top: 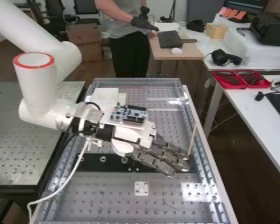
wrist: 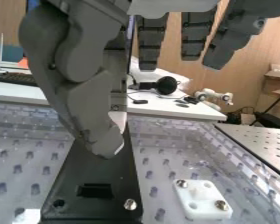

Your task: Grab the pcb board and place it in the clear container

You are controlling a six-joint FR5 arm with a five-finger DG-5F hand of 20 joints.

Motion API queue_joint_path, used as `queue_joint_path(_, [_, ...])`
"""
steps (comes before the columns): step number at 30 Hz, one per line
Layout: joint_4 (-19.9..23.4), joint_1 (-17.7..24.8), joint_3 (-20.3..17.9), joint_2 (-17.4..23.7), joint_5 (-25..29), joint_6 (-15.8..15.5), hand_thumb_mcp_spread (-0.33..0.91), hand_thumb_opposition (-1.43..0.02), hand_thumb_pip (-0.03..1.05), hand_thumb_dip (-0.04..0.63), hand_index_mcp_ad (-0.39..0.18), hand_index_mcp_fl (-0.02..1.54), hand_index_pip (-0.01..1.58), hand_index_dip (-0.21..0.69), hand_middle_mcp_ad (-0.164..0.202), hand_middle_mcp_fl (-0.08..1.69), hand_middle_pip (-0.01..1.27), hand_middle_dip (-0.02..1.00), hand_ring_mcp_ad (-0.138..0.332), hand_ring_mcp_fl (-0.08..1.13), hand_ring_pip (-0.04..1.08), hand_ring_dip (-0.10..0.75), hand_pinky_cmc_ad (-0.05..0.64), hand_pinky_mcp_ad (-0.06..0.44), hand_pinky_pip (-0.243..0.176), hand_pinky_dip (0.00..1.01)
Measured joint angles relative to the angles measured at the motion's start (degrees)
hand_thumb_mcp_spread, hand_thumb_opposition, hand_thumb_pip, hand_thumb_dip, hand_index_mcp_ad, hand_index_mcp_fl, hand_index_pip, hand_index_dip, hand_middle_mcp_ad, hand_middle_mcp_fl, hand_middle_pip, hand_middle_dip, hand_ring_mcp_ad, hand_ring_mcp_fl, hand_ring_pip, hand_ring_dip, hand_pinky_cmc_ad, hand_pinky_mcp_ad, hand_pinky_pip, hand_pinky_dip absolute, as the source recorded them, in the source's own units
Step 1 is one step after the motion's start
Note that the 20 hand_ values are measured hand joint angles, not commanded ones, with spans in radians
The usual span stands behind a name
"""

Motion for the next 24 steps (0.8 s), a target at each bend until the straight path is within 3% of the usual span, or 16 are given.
queue_joint_path(8, [0.2,1.5,-1.5,4.3,-0.2,1.6,0.49,-0.99,0.66,0.253,-0.136,0.47,1.52,0.134,0.021,0.06,0.14,0.12,0.188,0.0,0.1,0.0,0.332,0.183,-0.077,0.29])
queue_joint_path(16, [1.0,8.1,-4.8,12.2,-2.0,2.9,0.49,-0.98,0.66,0.253,-0.136,0.47,1.52,0.134,0.021,0.06,0.14,0.12,0.188,0.0,0.1,0.0,0.314,0.18,-0.075,0.29])
queue_joint_path(24, [2.0,13.3,-5.3,14.1,-5.5,4.5,0.49,-0.98,0.66,0.253,-0.136,0.47,1.52,0.134,0.021,0.06,0.14,0.12,0.188,0.0,0.1,0.0,0.314,0.18,-0.075,0.28])
